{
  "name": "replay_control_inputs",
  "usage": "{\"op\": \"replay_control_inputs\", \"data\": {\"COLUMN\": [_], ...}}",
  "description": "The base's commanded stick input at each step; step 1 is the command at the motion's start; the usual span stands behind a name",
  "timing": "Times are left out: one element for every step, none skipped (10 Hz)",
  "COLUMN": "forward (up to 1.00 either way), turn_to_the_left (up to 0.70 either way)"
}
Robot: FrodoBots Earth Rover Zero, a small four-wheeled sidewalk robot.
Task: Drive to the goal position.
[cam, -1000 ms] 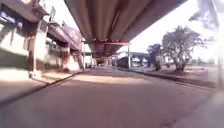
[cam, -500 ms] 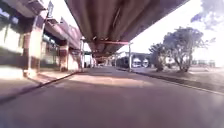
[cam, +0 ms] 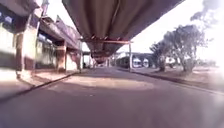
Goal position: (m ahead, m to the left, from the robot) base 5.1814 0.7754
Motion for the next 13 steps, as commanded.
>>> {"op": "replay_control_inputs", "data": {"forward": [0.7,0.7,0.7,0.7,0.7,0.7,0.7,0.7,0.7,0.7,0.7,0.7,0.7], "turn_to_the_left": [0.0,0.0,0.0,0.0,0.0,0.0,0.09,0.18,0.27,0.35,0.34,0.29,0.25]}}
